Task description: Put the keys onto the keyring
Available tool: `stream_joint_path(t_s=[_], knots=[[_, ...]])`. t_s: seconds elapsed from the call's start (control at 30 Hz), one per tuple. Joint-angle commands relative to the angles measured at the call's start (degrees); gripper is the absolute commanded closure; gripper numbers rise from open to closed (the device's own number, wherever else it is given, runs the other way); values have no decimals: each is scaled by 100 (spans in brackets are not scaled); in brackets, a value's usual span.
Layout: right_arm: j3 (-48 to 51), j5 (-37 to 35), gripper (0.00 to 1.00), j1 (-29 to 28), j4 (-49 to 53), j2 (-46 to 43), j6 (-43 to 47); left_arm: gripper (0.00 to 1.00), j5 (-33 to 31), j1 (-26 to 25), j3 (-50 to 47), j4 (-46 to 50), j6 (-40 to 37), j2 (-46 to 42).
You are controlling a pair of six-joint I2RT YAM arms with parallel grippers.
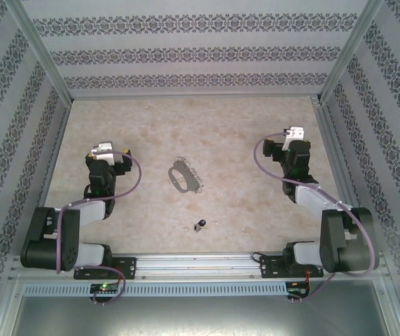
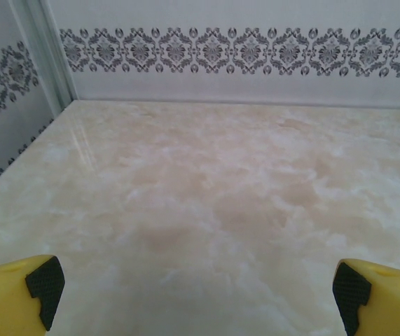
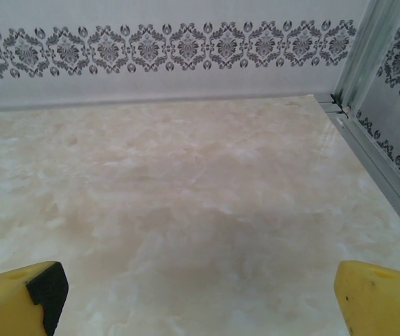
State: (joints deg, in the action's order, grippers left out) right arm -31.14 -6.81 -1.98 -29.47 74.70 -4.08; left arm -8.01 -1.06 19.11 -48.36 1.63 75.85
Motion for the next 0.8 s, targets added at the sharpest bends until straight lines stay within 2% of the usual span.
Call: stream_joint_path(t_s=[0.0,0.07,0.17,0.3,0.43,0.6,0.77], knots=[[-349,-301,2,57,703,-344,-685,0,-274,-56,308,859,215,-402],[-693,-697,3,90,1386,-419,-1562,0,-305,-124,563,1377,470,-613],[-1081,-287,2,180,2113,-482,-1854,0,-311,-291,893,2026,896,-798],[-655,171,3,180,1736,-914,-2143,0,-404,-723,1280,2715,1255,-899],[-441,490,3,58,2146,-1371,-2347,0,-567,-1309,1861,3525,1422,-850],[-176,962,7,-550,2706,-1909,-2322,0,-414,-1909,2583,4703,1805,-503],[63,857,11,-1650,3039,-1907,-2557,0,-179,-2429,2822,5010,2201,-71]])
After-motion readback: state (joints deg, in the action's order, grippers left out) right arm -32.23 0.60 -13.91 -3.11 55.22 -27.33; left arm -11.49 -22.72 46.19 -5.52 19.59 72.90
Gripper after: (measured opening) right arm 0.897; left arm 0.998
